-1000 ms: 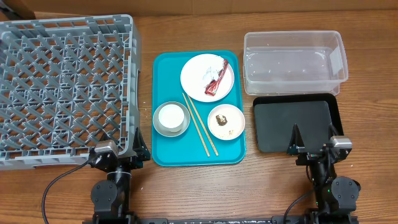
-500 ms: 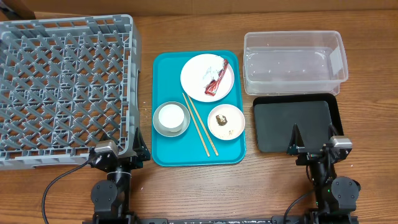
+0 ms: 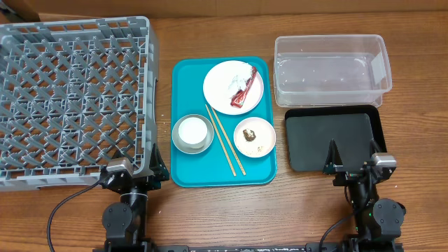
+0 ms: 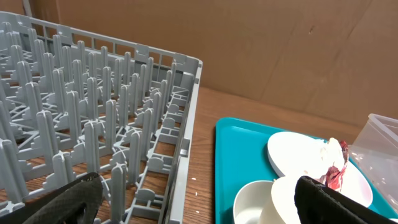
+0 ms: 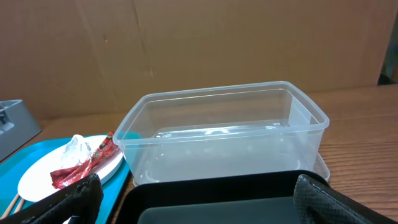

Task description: Sort waste into correct bins and load items into the dishwasher

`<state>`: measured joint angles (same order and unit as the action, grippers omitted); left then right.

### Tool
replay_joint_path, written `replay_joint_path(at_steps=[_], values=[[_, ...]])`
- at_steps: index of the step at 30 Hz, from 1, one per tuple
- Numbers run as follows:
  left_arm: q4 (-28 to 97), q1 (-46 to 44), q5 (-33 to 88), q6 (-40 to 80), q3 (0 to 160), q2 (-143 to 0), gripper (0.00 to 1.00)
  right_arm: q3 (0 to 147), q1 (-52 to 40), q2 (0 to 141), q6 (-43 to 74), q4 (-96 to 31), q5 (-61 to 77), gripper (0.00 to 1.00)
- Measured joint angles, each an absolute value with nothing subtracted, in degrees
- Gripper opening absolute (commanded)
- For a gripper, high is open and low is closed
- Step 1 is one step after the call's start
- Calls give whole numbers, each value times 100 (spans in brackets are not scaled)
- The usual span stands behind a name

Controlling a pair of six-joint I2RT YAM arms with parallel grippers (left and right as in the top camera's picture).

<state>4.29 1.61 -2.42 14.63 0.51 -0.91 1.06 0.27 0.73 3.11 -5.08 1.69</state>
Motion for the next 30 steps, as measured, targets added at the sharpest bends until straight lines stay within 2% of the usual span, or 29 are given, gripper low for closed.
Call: replay_joint_path(at_steps=[15,23,26,30], values=[[432,161,-242,1466,51,-91,100,106,27,73,331,-355,169,100],[456,161,-242,1509,51,-91,100,106,27,75,888,-523,169,100],[602,161,-237,1507,99,-91,100,119,27,104,1026,-696,167,100],[1385,161,-263,1481,508,-106,100,458,27,336,1103,-1098,169,100]])
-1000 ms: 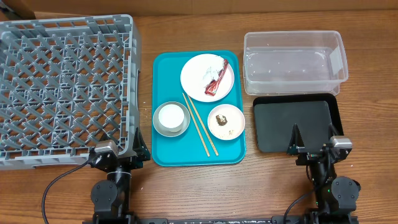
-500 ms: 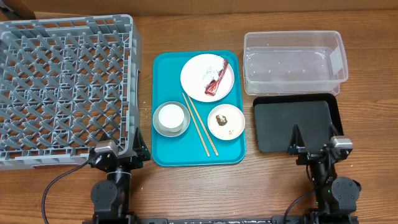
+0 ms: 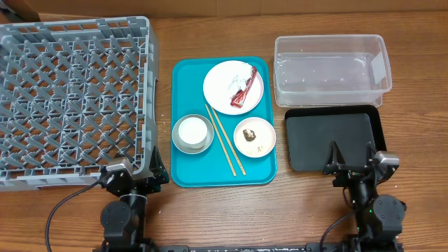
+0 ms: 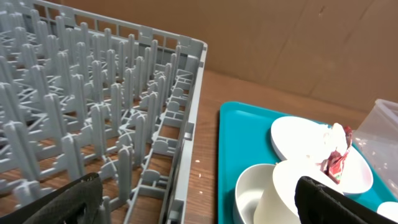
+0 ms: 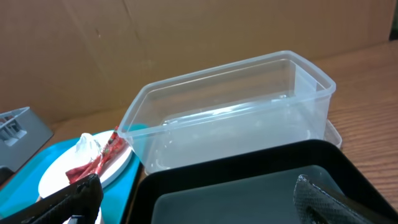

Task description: Sort waste into correct bins and load items into the dishwasher

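On the teal tray (image 3: 183,84) lie a white plate (image 3: 222,82) bearing a red wrapper (image 3: 243,92) and clear film, a white cup (image 3: 193,133), a pair of chopsticks (image 3: 225,140) and a small dish (image 3: 253,136) with food scraps. The grey dish rack (image 3: 70,98) fills the left side. A clear bin (image 3: 330,38) and a black bin (image 3: 329,140) stand on the right. My left gripper (image 3: 138,168) is open at the rack's near right corner. My right gripper (image 3: 352,159) is open at the black bin's near edge. Neither holds anything.
The rack's wall (image 4: 189,118) rises just left of the tray (image 4: 239,134) in the left wrist view. In the right wrist view the black bin (image 5: 249,186) lies right under the fingers, with the clear bin (image 5: 230,118) behind it. A brown cardboard wall closes the back.
Both arms have shifted slightly. The right wrist view now looks more steeply down on the black bin, and the left wrist view shows the rack and tray from a little higher. Nothing was taken hold of.
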`<state>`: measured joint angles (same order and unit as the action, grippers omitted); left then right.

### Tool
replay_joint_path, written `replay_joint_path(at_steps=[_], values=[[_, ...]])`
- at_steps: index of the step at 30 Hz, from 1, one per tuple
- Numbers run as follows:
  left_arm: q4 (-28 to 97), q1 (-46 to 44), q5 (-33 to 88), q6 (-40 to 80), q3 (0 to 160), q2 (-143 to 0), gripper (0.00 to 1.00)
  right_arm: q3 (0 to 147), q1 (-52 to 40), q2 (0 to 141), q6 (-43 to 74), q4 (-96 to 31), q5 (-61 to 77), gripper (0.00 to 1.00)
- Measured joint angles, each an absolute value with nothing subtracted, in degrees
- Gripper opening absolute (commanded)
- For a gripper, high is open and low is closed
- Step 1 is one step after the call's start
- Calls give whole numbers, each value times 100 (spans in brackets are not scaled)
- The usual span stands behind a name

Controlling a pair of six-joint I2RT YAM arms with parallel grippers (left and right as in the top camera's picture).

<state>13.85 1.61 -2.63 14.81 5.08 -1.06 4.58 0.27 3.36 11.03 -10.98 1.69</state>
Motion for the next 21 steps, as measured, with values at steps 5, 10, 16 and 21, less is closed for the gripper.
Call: replay_joint_path(at_steps=[5,10,16,21], values=[[2064,161,-375,1435,1361,-510,100,1391,27,961,1157,-1664,172,100],[2718,161,-414,1411,2475,-1584,100,2510,27,1984,1177,-2606,167,100],[3865,161,-412,1352,4010,-3212,100,3938,27,3354,1190,-3997,172,100],[5033,161,-412,1345,5269,-4346,100,5186,27,4512,1199,-5236,274,100]])
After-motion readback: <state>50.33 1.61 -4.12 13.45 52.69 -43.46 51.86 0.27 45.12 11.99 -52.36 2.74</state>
